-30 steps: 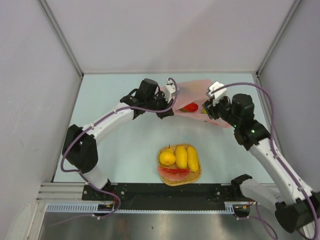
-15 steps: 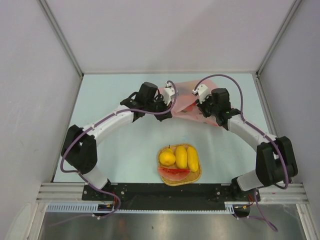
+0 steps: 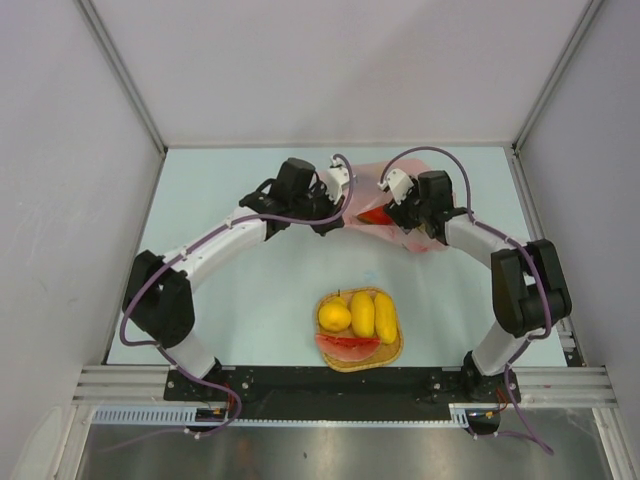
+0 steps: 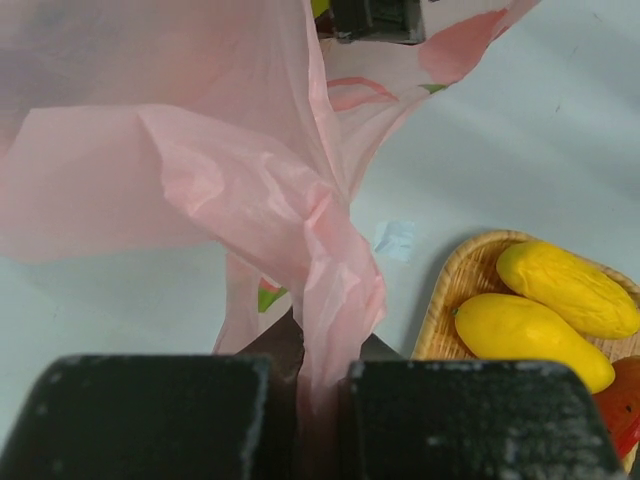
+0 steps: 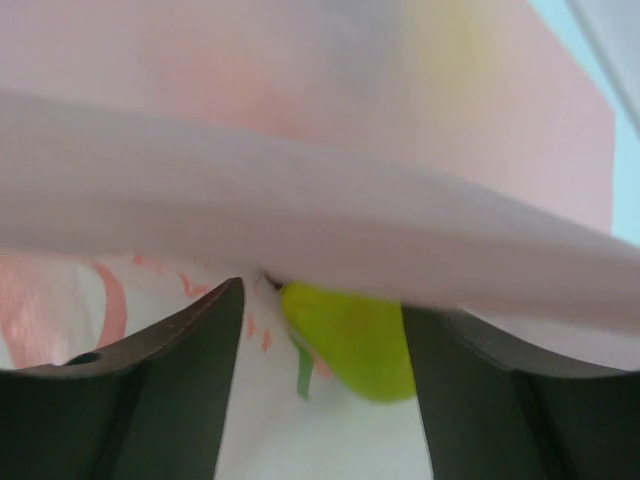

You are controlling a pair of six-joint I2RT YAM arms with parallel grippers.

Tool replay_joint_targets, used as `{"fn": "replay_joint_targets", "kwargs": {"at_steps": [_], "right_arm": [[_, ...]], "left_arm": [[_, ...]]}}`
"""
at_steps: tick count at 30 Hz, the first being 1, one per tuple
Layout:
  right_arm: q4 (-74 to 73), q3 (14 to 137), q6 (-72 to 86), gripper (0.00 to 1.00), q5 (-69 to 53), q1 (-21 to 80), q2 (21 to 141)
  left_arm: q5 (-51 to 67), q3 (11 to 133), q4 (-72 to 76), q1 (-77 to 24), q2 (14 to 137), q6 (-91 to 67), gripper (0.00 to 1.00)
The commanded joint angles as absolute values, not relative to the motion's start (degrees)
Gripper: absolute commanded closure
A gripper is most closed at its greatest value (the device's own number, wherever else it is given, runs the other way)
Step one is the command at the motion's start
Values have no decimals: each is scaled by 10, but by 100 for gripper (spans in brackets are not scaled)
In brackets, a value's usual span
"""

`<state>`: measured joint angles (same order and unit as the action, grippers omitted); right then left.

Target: Take the fake fruits out of the plastic bag

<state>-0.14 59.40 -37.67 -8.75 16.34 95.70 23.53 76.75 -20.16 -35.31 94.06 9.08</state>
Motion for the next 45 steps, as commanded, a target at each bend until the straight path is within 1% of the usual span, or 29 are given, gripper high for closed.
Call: {"fn": "replay_joint_targets", "kwargs": {"at_steps": [1,5,8,12,16,18,19,20,21,23,24,27,28,34,35,37,41,45], "right_arm": [[47,650,-430,35,-130,174,1003],[44,692,-428,36,-164,175,1051],[23,729,-426,34,-195,176,1087],[-19,780,-421,19,-207,181,1146],[-59,872,-418,17,-171,185,1218],[-61,897,-418,19,-158,185,1249],[-62,908,-419,23,-150,184,1258],[-65,932,-419,28,-145,183,1264],[-71,944,-412,38,-139,180,1274],[-87,964,-408,48,-141,175,1270],[-92,961,-405,55,-146,173,1262],[-112,925,-405,61,-172,171,1203],[-121,915,-410,62,-184,171,1161],[-253,851,-396,63,-259,153,1021],[-277,842,-391,63,-267,150,980],[-307,817,-396,63,-298,147,946],[-397,760,-435,67,-329,156,860],[-453,664,-501,68,-346,193,719]], "left_arm": [[226,809,-210,-356,933,104,98],[209,825,-221,-353,950,118,100],[211,839,-224,-348,961,114,100],[218,848,-224,-345,970,112,100],[223,852,-223,-345,979,107,100],[223,853,-221,-345,983,105,100],[222,853,-221,-345,983,103,100],[221,854,-221,-345,983,103,100],[221,855,-221,-345,984,103,99],[214,857,-220,-345,984,106,100],[211,857,-219,-345,984,107,100],[200,860,-217,-345,986,110,100],[195,862,-214,-345,990,110,100],[176,882,-206,-338,1001,111,100],[176,886,-206,-338,1006,111,100],[175,896,-205,-334,1011,109,100],[169,907,-204,-332,1014,110,100],[165,903,-207,-332,1007,118,100]]}}
